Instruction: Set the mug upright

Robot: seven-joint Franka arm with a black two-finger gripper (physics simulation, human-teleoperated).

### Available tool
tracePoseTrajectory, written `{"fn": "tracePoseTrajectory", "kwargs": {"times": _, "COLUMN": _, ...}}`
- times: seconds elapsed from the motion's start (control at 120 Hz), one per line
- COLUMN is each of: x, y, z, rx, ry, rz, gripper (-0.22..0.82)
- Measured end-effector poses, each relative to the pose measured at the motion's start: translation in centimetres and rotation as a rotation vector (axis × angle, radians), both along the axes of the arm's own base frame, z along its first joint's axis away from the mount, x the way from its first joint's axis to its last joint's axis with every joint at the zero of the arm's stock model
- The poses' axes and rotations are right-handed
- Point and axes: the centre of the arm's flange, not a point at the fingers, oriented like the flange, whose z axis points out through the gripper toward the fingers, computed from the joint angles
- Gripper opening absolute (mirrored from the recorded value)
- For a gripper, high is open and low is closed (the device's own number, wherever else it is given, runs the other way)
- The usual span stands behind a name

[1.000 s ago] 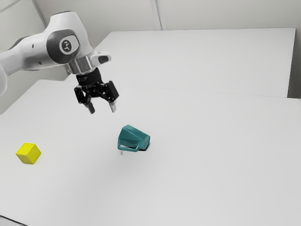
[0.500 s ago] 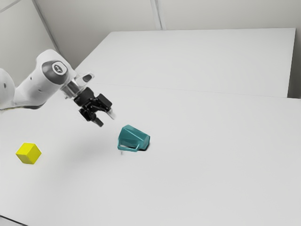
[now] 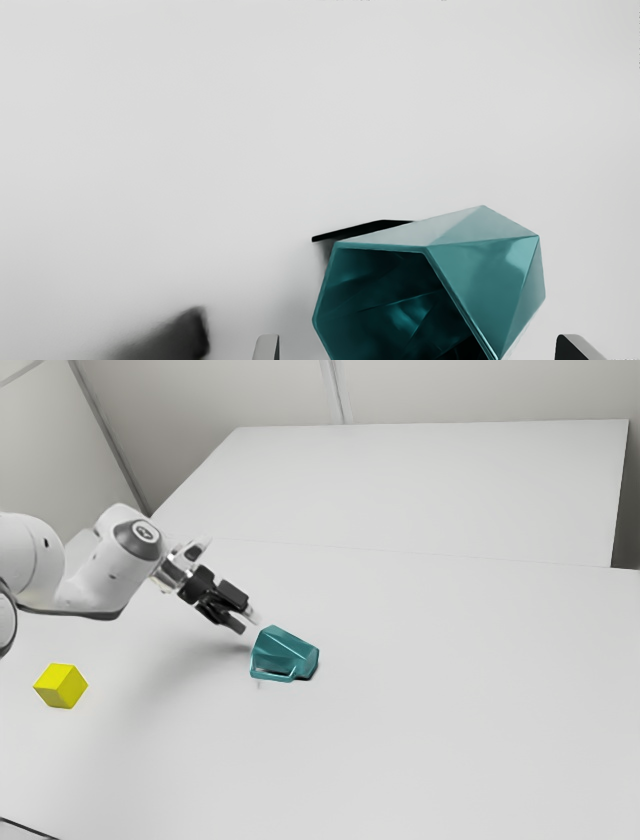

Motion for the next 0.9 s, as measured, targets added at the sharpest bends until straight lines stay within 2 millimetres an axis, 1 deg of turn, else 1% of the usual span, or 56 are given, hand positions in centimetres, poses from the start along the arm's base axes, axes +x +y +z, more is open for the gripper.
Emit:
{"fn": "tracePoseTrajectory", "kwargs": {"times": 0.233, "x": -0.4, "y": -1.0, "z": -1.3, "rx": -0.077, "ry": 0.000, "rz": -0.054, "gripper": 0.60}}
{"fn": "tracePoseTrajectory", "kwargs": {"times": 0.5, "x": -1.1, "y": -2.4, "z": -1.5, "rx": -0.151, "ry": 0.028, "rz": -0.125, "gripper": 0.60}}
{"fn": "tracePoseTrajectory", "kwargs": {"times": 0.642, "x": -1.2, "y": -2.6, "z": -2.8, "rx": -0.191, "ry": 0.045, "rz": -0.127, "gripper": 0.57}}
{"fn": "tracePoseTrajectory", "kwargs": {"times": 0.733, "x": -1.2, "y": -2.9, "z": -3.3, "rx": -0.213, "ry": 0.046, "rz": -0.124, "gripper": 0.52}}
{"fn": "tracePoseTrajectory", "kwargs": {"times": 0.9, "x": -1.0, "y": -3.2, "z": -3.7, "rx": -0.252, "ry": 0.031, "rz": -0.117, "gripper": 0.36}}
